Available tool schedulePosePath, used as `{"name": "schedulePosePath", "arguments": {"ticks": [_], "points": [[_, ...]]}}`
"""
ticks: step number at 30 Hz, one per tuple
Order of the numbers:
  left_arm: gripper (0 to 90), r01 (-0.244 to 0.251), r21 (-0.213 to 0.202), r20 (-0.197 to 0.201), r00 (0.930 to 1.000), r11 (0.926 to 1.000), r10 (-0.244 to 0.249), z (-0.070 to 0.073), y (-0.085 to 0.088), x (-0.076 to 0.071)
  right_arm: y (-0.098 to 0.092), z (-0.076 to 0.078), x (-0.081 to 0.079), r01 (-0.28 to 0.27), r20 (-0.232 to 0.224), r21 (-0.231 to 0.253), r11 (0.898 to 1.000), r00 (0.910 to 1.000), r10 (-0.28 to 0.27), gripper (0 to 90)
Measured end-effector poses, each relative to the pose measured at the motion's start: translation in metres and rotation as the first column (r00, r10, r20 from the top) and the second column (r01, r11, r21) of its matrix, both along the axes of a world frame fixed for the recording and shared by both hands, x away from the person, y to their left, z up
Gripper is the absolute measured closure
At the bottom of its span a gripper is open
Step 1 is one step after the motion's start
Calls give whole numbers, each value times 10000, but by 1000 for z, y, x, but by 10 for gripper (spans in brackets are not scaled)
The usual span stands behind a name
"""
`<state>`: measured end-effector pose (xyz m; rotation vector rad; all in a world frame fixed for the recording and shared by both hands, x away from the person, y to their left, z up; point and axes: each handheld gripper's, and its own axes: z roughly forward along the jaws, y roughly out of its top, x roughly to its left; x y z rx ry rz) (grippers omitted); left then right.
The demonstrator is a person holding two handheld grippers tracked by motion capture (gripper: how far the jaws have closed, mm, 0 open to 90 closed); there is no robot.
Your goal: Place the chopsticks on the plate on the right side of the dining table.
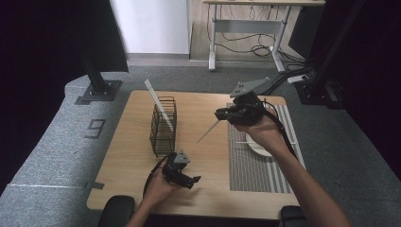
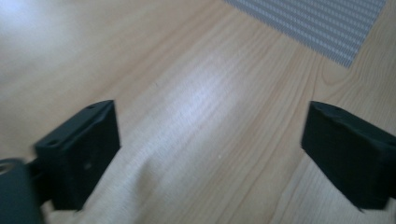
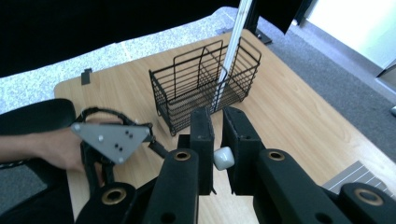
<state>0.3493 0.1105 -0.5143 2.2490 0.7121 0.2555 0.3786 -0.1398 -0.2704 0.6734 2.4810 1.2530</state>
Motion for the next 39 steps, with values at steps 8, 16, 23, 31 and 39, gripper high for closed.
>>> {"name": "schedulePosePath", "arguments": {"ticks": [8, 16, 23, 31, 39], "points": [[196, 48, 86, 695, 9976, 10000, -54, 10, -5, 9, -5, -14, -7, -198, -361, -111, 9997, 9992, 193, 817], [320, 455, -52, 1013, 9938, 9989, -448, 15, -19, 15, -5, -23, -9, -363, -759, -113, 9993, 9965, 354, 817], [489, 866, -134, 1142, 9899, 9962, -845, 17, -29, 15, 1, -31, -9, -556, -1100, -219, 9982, 9925, 529, 816], [697, 1066, -301, 1006, 9896, 9938, -1031, 16, -31, 13, 9, -37, -7, -751, -1327, -241, 9969, 9886, 712, 816], [832, 1238, -458, 899, 9888, 9913, -1193, 15, -30, 12, 12, -40, -5, -818, -1451, -212, 9964, 9863, 779, 816]]}}
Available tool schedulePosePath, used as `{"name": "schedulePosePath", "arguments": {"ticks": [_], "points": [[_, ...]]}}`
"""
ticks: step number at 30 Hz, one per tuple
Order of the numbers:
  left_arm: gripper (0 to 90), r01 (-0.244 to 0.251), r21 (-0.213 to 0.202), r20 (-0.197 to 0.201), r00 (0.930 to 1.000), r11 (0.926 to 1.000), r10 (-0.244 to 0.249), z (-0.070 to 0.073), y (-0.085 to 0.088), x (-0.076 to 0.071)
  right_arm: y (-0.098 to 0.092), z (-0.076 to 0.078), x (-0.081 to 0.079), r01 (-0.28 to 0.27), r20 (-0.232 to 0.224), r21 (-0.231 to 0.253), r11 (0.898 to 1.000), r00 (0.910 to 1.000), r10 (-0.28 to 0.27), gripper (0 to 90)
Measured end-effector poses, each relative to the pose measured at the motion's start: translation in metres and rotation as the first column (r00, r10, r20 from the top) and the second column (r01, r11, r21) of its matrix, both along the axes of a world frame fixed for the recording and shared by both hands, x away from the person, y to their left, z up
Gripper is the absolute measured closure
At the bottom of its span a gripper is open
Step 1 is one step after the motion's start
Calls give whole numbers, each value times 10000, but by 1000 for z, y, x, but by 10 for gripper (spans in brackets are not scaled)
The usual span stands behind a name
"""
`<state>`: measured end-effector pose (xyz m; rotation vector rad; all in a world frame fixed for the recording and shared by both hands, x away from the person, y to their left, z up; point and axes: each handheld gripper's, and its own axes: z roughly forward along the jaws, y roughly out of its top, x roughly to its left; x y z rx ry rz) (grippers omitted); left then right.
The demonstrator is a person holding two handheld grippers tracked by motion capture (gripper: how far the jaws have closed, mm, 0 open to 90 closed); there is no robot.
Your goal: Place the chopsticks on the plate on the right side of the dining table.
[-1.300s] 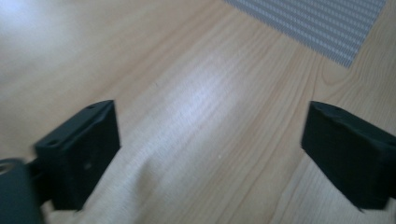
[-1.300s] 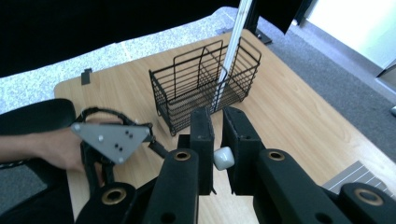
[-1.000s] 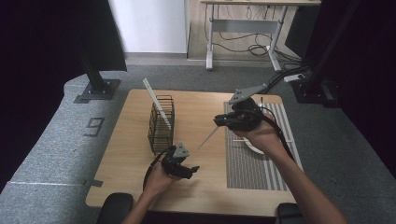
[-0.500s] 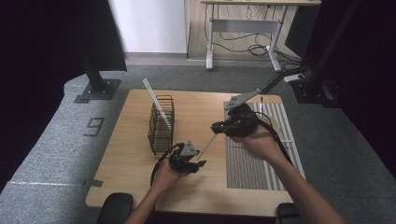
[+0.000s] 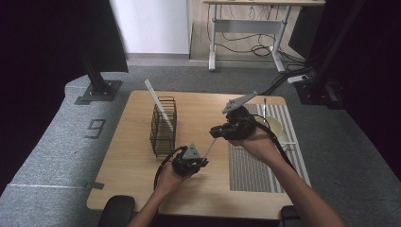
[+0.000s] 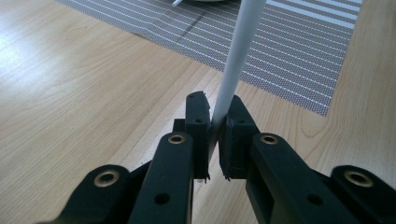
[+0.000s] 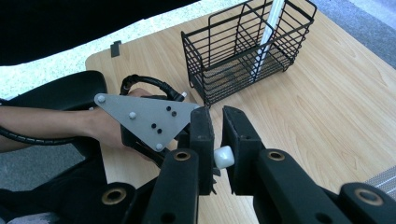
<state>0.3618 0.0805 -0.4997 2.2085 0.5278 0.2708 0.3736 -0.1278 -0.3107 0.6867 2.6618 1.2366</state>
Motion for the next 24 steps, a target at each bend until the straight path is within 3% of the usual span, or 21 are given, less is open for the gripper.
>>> {"name": "schedulePosePath", "arguments": {"ticks": [5, 8, 11, 15, 20, 24], "points": [[853, 234, 182, 201, 9995, 9996, -238, -2, -3, -4, 3, -2, 1, 45, 37, 21, 10000, 10000, -45, 812], [860, 360, 202, 186, 9992, 9991, -363, -3, -5, -5, 5, -3, 0, 224, 443, -252, 9994, 9988, -213, 786], [861, 357, 146, 163, 9992, 9993, -359, -2, -4, -5, 8, -6, -2, 504, 999, -705, 9962, 9941, -432, 676], [861, 321, 108, 105, 9994, 9994, -322, 0, -3, -5, 16, -13, -4, 1017, 1969, -1236, 9871, 9775, -760, 475], [861, 251, 38, -12, 9997, 9997, -251, 0, -1, -6, 18, -25, 0, 1578, 2406, -1446, 9768, 9632, -1200, 307], [862, 259, 90, -66, 9996, 9996, -259, 0, 0, -5, 10, -34, 5, 1960, 2405, -1214, 9730, 9569, -1628, 270]]}}
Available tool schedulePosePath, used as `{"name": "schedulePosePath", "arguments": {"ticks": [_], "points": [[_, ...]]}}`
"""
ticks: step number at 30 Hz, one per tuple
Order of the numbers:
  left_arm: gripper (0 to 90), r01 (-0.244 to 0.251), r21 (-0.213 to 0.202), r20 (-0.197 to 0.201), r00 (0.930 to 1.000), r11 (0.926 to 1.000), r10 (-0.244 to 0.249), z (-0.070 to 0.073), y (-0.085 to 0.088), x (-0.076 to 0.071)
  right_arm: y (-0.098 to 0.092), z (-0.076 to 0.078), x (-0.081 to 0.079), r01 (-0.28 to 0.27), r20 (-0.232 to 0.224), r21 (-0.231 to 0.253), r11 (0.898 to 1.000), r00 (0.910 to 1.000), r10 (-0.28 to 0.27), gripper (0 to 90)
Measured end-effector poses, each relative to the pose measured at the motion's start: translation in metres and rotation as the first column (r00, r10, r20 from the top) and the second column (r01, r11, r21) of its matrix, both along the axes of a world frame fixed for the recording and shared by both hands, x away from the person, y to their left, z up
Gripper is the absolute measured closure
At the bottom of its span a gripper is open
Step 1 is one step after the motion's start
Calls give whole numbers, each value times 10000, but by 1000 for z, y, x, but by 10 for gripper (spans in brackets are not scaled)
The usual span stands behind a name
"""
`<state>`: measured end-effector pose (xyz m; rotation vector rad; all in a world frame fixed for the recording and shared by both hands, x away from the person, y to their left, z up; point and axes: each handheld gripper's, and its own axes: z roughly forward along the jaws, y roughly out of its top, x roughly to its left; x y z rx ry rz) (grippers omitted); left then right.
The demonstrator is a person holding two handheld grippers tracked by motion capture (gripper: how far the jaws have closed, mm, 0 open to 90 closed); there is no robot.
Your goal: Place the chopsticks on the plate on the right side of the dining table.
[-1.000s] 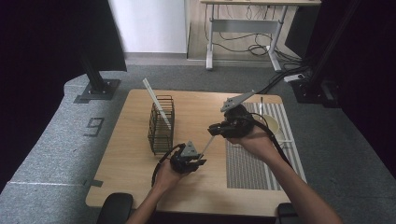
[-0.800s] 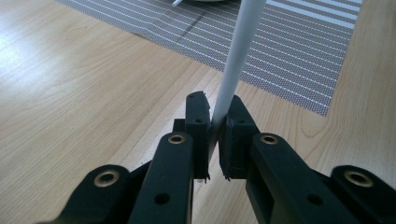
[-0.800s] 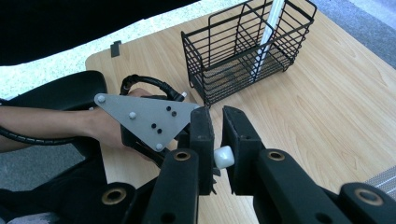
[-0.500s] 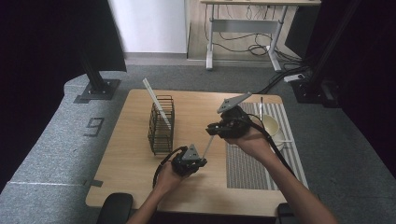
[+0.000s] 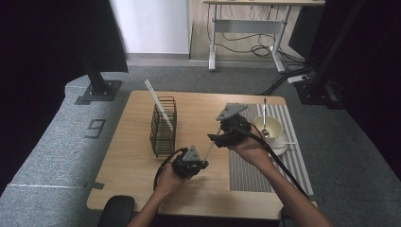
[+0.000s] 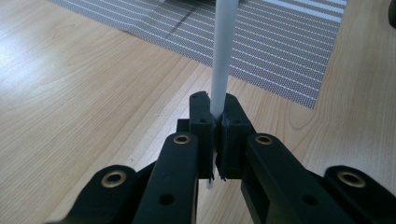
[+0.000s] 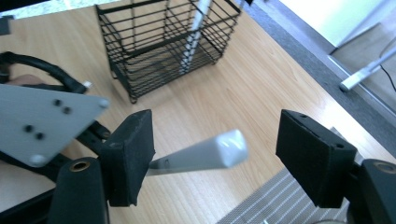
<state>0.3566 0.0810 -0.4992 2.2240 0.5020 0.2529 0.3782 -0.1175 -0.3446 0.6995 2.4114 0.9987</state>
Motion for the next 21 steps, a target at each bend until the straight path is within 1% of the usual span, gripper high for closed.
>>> {"name": "schedulePosePath", "arguments": {"ticks": [2, 4, 5, 7, 13, 21], "points": [[862, 23, 15, -34, 10000, 10000, -23, 0, 1, 0, -5, -3, 2, 163, 47, 47, 9999, 9999, -163, 266], [862, 37, 65, -5, 10000, 10000, -37, 0, 1, 0, -11, -5, 4, 398, 91, 192, 9990, 9992, -400, 259], [861, 68, 55, -91, 9999, 10000, -67, 0, 1, 0, -14, -6, 5, 467, 67, 235, 9986, 9989, -469, 259], [861, 77, 89, -66, 9999, 9999, -76, 1, 1, 0, -20, -9, 7, 612, 110, 294, 9977, 9980, -615, 257], [861, 197, 142, -25, 9998, 9997, -196, 3, 4, -1, -36, -20, 10, 1058, 210, 328, 9938, 9941, -1065, 250], [861, 420, 360, -119, 9991, 9985, -416, 4, 8, 1, -56, -38, 15, 1575, 212, 374, 9868, 9871, -1584, 240]]}}
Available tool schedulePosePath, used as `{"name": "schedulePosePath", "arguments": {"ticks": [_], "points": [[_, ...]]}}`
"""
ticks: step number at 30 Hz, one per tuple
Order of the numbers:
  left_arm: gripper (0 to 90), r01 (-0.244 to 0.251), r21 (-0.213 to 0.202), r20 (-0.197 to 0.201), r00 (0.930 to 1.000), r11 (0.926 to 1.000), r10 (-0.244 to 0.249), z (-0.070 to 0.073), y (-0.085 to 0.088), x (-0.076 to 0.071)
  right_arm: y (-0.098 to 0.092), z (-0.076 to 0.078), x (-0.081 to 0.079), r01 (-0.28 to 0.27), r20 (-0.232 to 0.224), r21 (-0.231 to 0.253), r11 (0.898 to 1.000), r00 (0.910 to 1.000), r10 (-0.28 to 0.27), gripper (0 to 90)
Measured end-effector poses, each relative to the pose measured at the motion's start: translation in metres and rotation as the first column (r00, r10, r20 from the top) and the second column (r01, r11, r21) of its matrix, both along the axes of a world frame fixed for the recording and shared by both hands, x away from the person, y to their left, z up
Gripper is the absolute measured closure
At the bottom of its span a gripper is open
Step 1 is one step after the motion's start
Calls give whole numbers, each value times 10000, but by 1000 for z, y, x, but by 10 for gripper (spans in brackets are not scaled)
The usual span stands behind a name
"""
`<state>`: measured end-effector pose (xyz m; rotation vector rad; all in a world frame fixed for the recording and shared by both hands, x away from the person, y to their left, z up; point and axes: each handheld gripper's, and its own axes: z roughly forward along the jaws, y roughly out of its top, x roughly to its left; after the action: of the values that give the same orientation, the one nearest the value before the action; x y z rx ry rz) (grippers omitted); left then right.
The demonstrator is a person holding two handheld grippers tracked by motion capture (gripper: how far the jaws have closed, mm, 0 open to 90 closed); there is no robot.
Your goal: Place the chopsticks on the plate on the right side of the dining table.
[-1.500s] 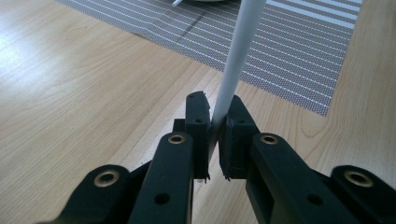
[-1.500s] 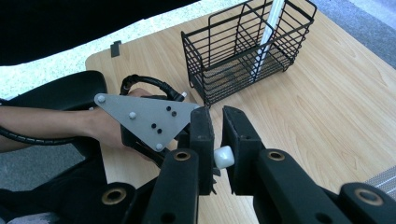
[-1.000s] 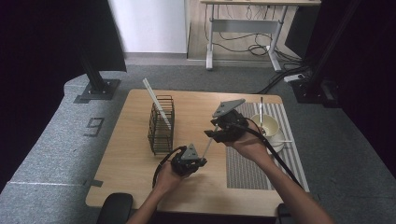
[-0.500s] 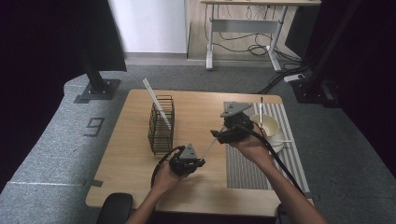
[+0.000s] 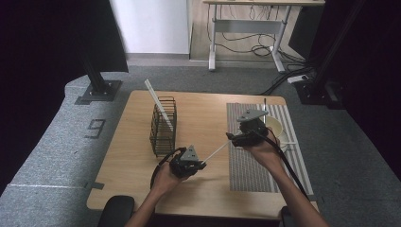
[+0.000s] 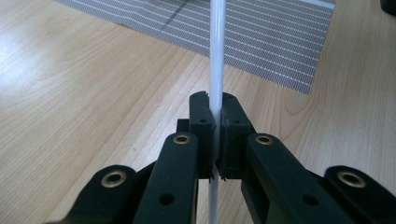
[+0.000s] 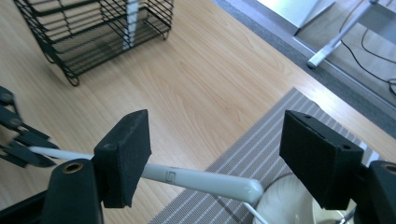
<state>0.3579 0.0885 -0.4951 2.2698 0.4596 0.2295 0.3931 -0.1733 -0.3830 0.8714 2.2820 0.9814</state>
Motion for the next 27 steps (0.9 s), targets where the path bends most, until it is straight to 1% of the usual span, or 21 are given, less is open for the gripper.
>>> {"name": "schedulePosePath", "arguments": {"ticks": [6, 10, 16, 23, 27], "points": [[860, 61, 7, -109, 9999, 10000, -61, -1, 3, 2, -14, -14, 2, 356, -47, 205, 9992, 9994, -355, 237], [860, 137, 34, -25, 9999, 9999, -137, -1, 3, 1, -23, -24, 2, 551, -88, 304, 9980, 9985, -548, 238], [859, 311, 73, 40, 9995, 9995, -312, -1, 3, 1, -34, -37, 0, 710, -232, 506, 9962, 9973, -699, 241], [859, 427, -5, 64, 9991, 9991, -427, 0, 3, 0, -42, -49, -2, 832, -363, 667, 9943, 9961, -809, 245], [859, 495, 23, 101, 9987, 9988, -495, 1, 3, 0, -44, -56, -2, 906, -441, 691, 9935, 9952, -876, 249]]}}
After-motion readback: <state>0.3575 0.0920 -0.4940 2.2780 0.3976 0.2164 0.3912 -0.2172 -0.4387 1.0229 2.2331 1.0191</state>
